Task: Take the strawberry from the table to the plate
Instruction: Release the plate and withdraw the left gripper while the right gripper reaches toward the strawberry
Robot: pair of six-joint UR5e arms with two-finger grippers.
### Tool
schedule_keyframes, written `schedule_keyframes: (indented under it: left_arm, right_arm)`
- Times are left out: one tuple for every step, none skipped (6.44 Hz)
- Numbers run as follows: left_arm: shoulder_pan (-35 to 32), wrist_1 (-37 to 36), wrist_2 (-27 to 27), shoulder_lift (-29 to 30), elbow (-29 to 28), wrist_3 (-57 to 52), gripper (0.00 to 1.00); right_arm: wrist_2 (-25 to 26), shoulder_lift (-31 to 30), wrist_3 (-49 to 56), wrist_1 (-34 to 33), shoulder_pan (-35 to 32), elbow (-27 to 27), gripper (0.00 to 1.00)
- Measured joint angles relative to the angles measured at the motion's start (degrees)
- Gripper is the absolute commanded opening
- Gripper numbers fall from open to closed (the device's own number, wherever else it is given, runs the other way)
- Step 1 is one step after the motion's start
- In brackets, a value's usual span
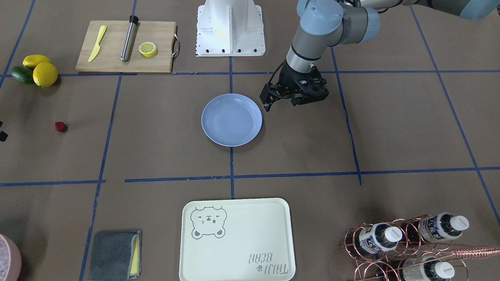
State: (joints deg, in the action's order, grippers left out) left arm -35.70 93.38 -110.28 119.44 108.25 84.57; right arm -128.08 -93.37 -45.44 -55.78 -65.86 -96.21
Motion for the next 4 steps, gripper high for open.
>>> schedule_keyframes:
  left_arm:
    - [-3.66,-4.70,-0.18,-0.06,2.69,-4.08,1.00]
    - [-6.95,-8.03,-0.57,-0.26,4.84,-7.55,1.00]
    - [-8.81,-9.83,-0.96,-0.46,5.89,-9.65,1.00]
    - [-9.54,-10.41,-1.14,-0.55,6.06,-10.37,1.00]
  right_arm:
    - [3.07,-0.95,-3.36,2.84,4.42,-0.06,1.00]
    - [4.62,-1.59,-5.07,3.74,7.75,-0.09,1.00]
    - [6.40,-1.82,-6.75,4.08,11.31,-0.11,1.00]
    - [7.93,-1.87,-7.87,4.27,14.26,-0.19,1.00]
